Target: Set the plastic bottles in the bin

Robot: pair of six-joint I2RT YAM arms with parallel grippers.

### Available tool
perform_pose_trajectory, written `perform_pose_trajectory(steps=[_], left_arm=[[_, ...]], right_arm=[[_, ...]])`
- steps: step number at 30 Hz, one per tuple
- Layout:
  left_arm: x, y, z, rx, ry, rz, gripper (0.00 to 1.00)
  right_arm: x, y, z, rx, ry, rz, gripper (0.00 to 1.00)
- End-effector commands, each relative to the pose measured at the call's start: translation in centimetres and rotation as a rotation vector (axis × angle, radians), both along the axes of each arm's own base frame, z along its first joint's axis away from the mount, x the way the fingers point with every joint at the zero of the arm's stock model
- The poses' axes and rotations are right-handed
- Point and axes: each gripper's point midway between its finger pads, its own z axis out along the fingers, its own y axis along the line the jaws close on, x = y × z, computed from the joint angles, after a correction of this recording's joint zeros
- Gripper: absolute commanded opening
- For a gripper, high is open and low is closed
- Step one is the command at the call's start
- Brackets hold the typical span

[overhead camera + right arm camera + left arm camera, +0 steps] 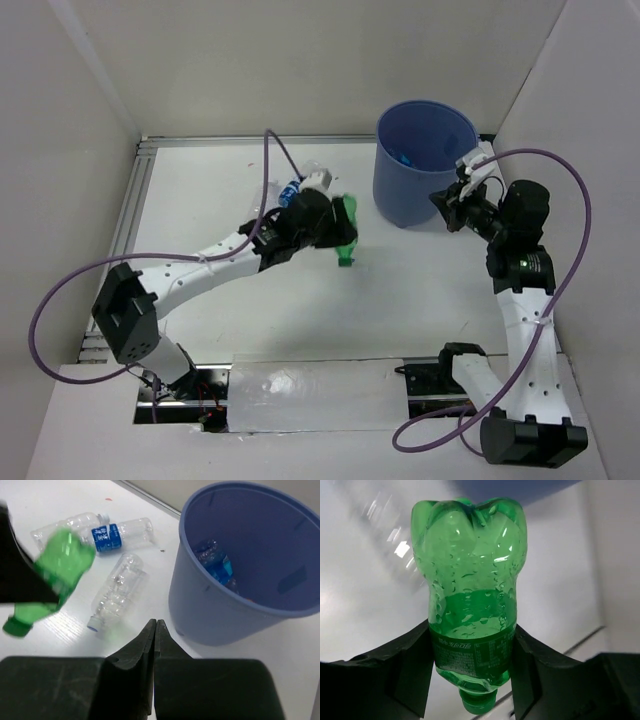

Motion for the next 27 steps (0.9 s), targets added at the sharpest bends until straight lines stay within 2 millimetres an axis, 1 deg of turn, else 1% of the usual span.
perform_pose_trajectory(steps=[1,2,3,4,5,6,7,8,9,10,11,12,13,15,16,17,18,19,20,21,22,23,24,25,26,27], left_arm=[[3.6,-3.2,14.5,-0.227,-0.386,-0.079,0.07],[4.3,-3.9,18.2,-0.278,-0.457,-0.079,0.07],[4.7,-4.6,19.7,-0.300,-0.493,-0.090,0.07],[5.7,-5.9,19.6,-0.296,-0.509,-0.104,0.05],[6.4,-6.5,20.6,-0.297,-0.548,-0.111,0.05],[7.0,-7.2,24.4,-0.353,-0.618,-0.104,0.05],[7.7,-7.7,25.0,-0.367,-0.628,-0.115,0.05],[9.0,-9.4,23.7,-0.362,-0.619,-0.126,0.07],[9.8,-9.5,26.3,-0.414,-0.679,-0.110,0.09],[10.1,-10.2,26.7,-0.437,-0.698,-0.120,0.10],[11.0,-10.3,26.9,-0.465,-0.706,-0.104,0.12],[12.1,-11.0,27.2,-0.527,-0.717,-0.094,0.14],[12.5,-11.4,27.5,-0.557,-0.726,-0.089,0.14],[13.5,-12.2,27.2,-0.575,-0.720,-0.068,0.17],[14.5,-12.9,27.4,-0.587,-0.735,-0.056,0.17],[15.4,-13.2,26.6,-0.565,-0.719,-0.031,0.20],[16.1,-13.4,26.5,-0.559,-0.718,-0.014,0.22],[16.3,-13.5,27.7,-0.585,-0.732,-0.001,0.24],[17.3,-14.2,25.8,-0.564,-0.715,0.012,0.28],[17.8,-14.1,25.5,-0.570,-0.715,0.040,0.34],[17.9,-13.9,25.4,-0.568,-0.716,0.051,0.45],[18.3,-14.1,24.6,-0.558,-0.709,0.060,0.47],[18.5,-13.9,24.6,-0.555,-0.710,0.078,0.52],[18.7,-14.0,24.0,-0.539,-0.696,0.077,0.70],[18.8,-13.9,23.8,-0.530,-0.691,0.087,0.82],[18.9,-13.9,23.7,-0.522,-0.696,0.085,0.93]], right_arm=[[-1.4,-0.2,-2.2,0.005,0.080,0.006,0.00],[-1.8,-0.2,-2.8,-0.020,0.091,0.029,0.00],[-2.6,0.1,-3.6,-0.052,0.098,0.067,0.00],[-4.0,0.6,-4.7,-0.073,0.124,0.118,0.00],[-4.4,0.4,-6.0,-0.139,0.116,0.145,0.00],[-5.0,0.6,-6.9,-0.163,0.121,0.173,0.00],[-6.1,0.7,-8.0,-0.217,0.123,0.215,0.00],[-6.6,0.7,-8.8,-0.228,0.137,0.225,0.00],[-7.1,0.7,-10.1,-0.229,0.165,0.234,0.00],[-7.6,0.7,-10.9,-0.233,0.185,0.243,0.00],[-8.0,0.7,-11.2,-0.248,0.179,0.251,0.00],[-8.2,0.8,-12.0,-0.245,0.194,0.253,0.00],[-8.5,0.6,-12.4,-0.248,0.206,0.246,0.00],[-8.7,0.6,-13.1,-0.259,0.217,0.257,0.00],[-9.1,0.7,-13.2,-0.264,0.218,0.262,0.00],[-9.0,0.8,-13.0,-0.261,0.206,0.267,0.00],[-9.1,0.8,-12.8,-0.254,0.203,0.261,0.00],[-9.1,0.8,-13.0,-0.254,0.204,0.261,0.02],[-8.9,0.8,-12.9,-0.256,0.195,0.260,0.04],[-9.0,0.8,-12.7,-0.259,0.185,0.258,0.10],[-9.0,0.8,-12.7,-0.252,0.190,0.255,0.13],[-9.0,0.8,-13.0,-0.252,0.192,0.256,0.16],[-9.0,0.8,-13.0,-0.252,0.192,0.256,0.21],[-9.0,0.8,-13.0,-0.252,0.192,0.256,0.33],[-8.7,0.9,-13.0,-0.247,0.190,0.263,0.44],[-8.5,0.9,-12.8,-0.250,0.176,0.261,0.57]])
